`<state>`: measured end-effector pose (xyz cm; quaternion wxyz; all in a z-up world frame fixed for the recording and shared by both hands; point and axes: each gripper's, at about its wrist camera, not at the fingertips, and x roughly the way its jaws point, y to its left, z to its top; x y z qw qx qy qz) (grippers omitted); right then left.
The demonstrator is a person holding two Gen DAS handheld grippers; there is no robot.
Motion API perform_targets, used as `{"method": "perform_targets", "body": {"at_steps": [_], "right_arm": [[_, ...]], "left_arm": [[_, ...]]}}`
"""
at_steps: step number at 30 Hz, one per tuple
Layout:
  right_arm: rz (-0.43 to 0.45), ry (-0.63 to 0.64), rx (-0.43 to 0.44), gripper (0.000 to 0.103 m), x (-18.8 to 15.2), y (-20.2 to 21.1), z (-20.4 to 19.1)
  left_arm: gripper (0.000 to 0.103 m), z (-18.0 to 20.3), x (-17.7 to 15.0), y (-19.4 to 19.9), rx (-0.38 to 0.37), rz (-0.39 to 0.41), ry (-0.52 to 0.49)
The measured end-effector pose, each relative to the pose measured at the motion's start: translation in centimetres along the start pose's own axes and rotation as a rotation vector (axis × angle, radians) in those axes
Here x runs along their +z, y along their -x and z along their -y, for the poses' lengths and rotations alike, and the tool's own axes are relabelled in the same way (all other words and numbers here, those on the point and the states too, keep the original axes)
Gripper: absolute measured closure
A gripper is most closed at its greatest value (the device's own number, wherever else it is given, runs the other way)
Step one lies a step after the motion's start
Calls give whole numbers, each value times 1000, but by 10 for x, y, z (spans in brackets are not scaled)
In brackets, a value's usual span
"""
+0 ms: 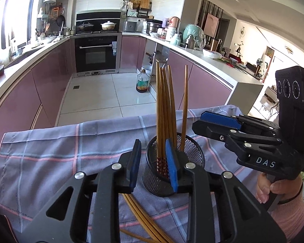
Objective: Organize utensils
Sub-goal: 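Open both tools to release the chopsticks and pull back from the cup, then move both open tools down to the last chopsticks on the cloth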
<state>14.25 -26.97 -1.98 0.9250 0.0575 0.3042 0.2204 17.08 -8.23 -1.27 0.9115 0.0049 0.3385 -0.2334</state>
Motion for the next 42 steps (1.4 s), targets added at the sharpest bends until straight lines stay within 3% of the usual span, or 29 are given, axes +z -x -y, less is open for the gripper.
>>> {"method": "perform_targets", "body": {"at_steps": [3, 10, 13, 18, 26, 34, 42], "right_arm": [[5, 12, 4, 67, -4, 3, -5], [19, 21, 24, 66, -13, 14, -15], [24, 21, 32, 60, -16, 17, -17], [20, 47, 49, 60, -26, 19, -29], [-48, 84, 87, 60, -51, 14, -44], [-183, 89, 122, 60, -86, -8, -51], [-275, 70, 154, 64, -110, -22, -53]], "left_arm": [[73, -1, -8, 8, 5, 15, 0], [66, 1, -22, 23, 35, 46, 5], [66, 2, -27, 27, 33, 45, 9], [64, 3, -35, 32, 44, 48, 10], [63, -12, -56, 41, 67, 26, 46], [63, -34, -99, 38, 72, -66, 111], [63, -37, -141, 9, -17, -214, 160]]}}
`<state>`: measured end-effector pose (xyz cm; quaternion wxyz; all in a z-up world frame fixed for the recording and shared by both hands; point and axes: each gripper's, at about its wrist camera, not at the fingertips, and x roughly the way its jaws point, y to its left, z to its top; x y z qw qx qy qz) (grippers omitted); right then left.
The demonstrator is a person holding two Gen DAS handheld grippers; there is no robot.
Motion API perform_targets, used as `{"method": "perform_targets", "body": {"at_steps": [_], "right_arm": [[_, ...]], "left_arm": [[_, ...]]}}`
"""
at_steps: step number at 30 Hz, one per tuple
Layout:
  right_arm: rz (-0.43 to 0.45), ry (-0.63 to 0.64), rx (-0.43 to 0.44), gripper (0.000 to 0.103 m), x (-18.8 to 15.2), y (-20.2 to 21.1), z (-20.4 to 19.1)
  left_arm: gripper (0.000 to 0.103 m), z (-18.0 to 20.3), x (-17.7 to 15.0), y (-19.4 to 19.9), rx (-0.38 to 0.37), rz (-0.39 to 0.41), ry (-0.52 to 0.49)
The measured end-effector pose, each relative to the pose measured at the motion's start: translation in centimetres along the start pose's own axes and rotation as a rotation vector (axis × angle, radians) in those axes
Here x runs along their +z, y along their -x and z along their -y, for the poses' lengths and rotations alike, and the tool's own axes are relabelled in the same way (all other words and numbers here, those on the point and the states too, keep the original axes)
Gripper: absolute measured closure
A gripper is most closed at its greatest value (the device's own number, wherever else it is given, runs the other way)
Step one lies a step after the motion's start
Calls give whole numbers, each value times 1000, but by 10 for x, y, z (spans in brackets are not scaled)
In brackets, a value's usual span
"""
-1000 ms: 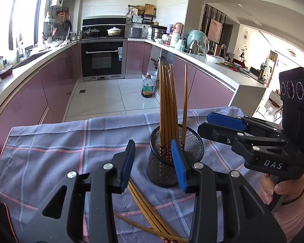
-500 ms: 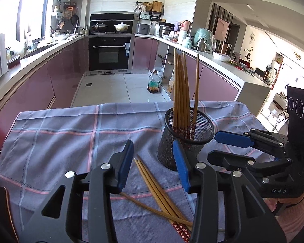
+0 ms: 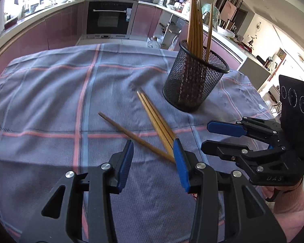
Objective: Organize utensils
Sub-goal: 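Move both open tools down to the last chopsticks on the cloth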
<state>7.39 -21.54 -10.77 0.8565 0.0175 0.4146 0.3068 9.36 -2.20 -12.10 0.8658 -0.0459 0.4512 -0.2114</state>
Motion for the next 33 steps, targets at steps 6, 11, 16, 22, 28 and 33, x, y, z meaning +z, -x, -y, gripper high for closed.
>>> {"method": "perform_targets", "body": {"at_steps": [6, 11, 16, 22, 28, 33], "right_arm": [[-32, -19, 3, 70, -1, -16, -1], [-52, -19, -5, 76, 5, -32, -3], [-68, -4, -22, 79, 7, -41, -5], [-79, 22, -51, 80, 9, -40, -6], [-93, 46, -73, 81, 8, -37, -5], [-92, 53, -89, 81, 9, -36, -6]], "left_arm": [[63, 0, -3, -19, -20, -43, 3], [65, -2, 0, -27, -4, -56, 4], [69, -1, 5, -29, 12, -60, -12], [76, -4, 9, -31, 22, -60, -28], [83, -9, 14, -32, 23, -66, -46], [86, -11, 16, -34, 37, -74, -68]]}}
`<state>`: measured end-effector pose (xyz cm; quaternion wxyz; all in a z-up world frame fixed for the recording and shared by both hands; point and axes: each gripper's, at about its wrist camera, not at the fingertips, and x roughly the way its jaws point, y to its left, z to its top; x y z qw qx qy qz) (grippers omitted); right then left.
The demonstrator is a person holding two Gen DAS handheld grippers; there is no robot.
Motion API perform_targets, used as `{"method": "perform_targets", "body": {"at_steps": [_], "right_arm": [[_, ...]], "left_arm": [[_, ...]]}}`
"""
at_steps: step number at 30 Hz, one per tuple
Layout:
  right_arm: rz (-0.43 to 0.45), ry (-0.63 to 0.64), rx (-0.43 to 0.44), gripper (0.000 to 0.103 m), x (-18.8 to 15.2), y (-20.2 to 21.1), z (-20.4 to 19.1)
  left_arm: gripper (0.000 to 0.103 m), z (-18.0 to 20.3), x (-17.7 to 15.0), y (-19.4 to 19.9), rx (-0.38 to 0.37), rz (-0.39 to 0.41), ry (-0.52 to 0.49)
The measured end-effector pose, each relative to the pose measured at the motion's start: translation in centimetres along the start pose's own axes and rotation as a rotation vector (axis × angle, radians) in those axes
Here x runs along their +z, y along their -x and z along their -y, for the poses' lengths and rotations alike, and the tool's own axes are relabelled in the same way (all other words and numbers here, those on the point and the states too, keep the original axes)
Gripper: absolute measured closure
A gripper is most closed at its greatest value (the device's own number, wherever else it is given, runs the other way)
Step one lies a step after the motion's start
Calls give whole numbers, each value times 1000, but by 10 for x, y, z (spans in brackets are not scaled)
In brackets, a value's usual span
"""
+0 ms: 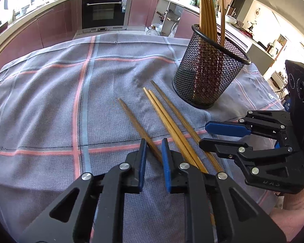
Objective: Organize utensils
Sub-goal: 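Move both open tools down to the last chopsticks on the cloth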
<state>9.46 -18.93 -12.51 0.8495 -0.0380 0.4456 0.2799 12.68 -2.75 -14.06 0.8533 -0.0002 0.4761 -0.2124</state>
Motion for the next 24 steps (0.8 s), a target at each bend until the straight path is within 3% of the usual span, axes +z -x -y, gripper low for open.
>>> {"method": "perform_targets", "body": {"at_steps": [24], "right_arm": [[26, 2, -63, 81, 23, -25, -5]], "left_arm": [[81, 4, 4, -6, 86, 21, -18]]}}
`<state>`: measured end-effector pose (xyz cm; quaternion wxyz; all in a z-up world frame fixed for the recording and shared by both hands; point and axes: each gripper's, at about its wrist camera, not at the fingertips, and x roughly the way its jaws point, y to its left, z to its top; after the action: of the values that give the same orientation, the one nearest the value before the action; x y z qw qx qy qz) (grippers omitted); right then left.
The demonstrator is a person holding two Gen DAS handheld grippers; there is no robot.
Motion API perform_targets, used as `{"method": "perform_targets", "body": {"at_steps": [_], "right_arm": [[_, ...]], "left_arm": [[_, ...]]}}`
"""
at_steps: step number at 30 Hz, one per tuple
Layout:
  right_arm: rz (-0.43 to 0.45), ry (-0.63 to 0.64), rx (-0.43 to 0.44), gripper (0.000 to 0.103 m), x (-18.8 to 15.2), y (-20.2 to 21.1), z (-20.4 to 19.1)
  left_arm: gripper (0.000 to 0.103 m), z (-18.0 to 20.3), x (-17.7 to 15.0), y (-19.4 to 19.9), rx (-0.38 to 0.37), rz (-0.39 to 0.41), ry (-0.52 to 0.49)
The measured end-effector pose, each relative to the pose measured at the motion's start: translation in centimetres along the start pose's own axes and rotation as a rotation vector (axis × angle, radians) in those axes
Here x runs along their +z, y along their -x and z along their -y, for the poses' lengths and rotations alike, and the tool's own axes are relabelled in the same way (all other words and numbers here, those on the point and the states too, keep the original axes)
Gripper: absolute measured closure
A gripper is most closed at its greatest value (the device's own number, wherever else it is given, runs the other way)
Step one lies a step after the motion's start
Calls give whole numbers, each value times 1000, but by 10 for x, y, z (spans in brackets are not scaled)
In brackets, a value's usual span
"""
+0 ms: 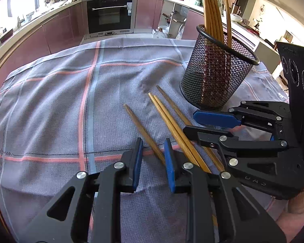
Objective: Organize utensils
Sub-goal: 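Move both open tools down to the last chopsticks on the cloth, then grasp one chopstick with the right tool while the left tool grasps another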
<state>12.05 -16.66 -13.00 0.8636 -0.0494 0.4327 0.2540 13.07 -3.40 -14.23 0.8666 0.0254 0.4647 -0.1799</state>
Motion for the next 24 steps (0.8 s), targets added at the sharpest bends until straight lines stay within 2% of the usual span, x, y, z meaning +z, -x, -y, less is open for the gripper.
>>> {"method": "perform_targets", "body": {"at_steps": [12, 17, 24], "right_arm": [[8, -13, -14, 88, 4, -4, 2], [9, -21, -8, 93, 3, -4, 3], [9, -40, 8, 95, 3, -2, 7]], "left_arm": [[82, 4, -2, 1, 23, 7, -2], [87, 4, -3, 2, 15, 8, 6], [88, 3, -4, 3, 12, 9, 19]]}}
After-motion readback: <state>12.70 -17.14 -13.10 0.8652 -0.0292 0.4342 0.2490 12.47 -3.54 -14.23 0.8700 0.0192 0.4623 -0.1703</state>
